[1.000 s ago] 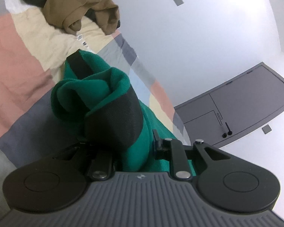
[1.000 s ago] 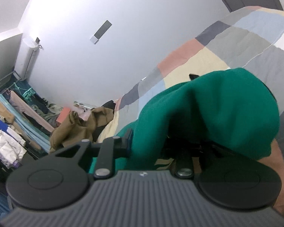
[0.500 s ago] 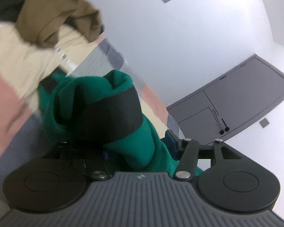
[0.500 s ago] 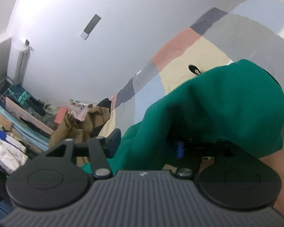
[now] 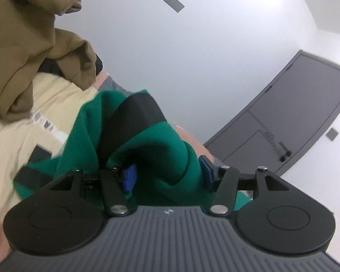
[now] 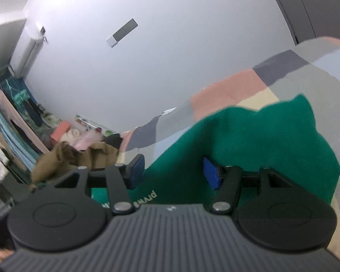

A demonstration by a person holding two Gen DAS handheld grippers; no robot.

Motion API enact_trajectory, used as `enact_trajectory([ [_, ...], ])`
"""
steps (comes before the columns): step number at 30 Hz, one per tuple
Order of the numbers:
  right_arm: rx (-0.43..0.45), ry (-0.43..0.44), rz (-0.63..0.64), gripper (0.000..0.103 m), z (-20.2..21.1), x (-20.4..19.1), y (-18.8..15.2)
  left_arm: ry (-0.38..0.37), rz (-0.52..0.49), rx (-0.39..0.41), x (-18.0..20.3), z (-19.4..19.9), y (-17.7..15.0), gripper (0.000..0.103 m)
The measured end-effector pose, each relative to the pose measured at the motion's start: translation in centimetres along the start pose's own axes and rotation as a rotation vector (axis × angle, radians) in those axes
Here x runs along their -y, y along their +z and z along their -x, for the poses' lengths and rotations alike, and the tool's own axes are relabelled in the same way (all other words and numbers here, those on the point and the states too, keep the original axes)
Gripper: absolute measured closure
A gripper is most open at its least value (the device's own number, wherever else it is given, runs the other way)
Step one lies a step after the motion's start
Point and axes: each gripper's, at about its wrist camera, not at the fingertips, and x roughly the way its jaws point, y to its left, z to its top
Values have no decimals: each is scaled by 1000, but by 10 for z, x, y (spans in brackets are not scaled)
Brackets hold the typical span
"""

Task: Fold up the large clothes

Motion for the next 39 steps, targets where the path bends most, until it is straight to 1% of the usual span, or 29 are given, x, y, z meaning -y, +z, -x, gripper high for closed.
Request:
enact_trajectory([
  [4, 13, -59, 113, 43, -29, 4, 4, 55, -18, -21, -10, -45, 11, 41],
  [6, 6, -82, 165, 43, -45, 5, 4, 74, -7, -39, -20, -65, 16, 41],
  [8, -12, -102, 198, 43, -64, 10, 3, 119, -19, -72, -29, -87, 19, 41],
  [10, -36, -123, 213, 43, -84, 18, 0, 177, -52, -115, -36, -111, 21, 41],
  [14, -90, -148, 181, 44, -118, 33, -3, 208, -79, -149, -50, -134, 17, 41],
  [17, -118, -164, 165, 44, -134, 44, -6, 226, -76, -167, -54, -144, 18, 41],
  [20, -118, -169, 165, 44, -135, 44, -7, 226, -90, -163, -52, -139, 20, 41],
  [22, -115, -175, 180, 44, -130, 40, -5, 222, -112, -156, -46, -128, 22, 41],
  [26, -79, -165, 180, 43, -104, 27, -4, 211, -141, -120, -31, -93, 23, 36],
  [27, -73, -157, 174, 43, -96, 23, -5, 213, -159, -105, -26, -82, 23, 33],
  [29, -65, -138, 170, 42, -78, 14, -5, 224, -205, -85, -16, -61, 20, 31],
  [33, -60, -111, 205, 42, -39, -9, -12, 229, -306, -79, 7, -26, 6, 30],
  [35, -73, -110, 242, 42, -24, -21, -20, 214, -355, -87, 17, -14, -7, 29],
  [37, -90, -104, 287, 42, -11, -34, -32, 191, -392, -113, 25, -10, -21, 29],
  [39, -114, -97, 328, 42, -5, -44, -43, 195, -423, -128, 31, -12, -33, 29],
])
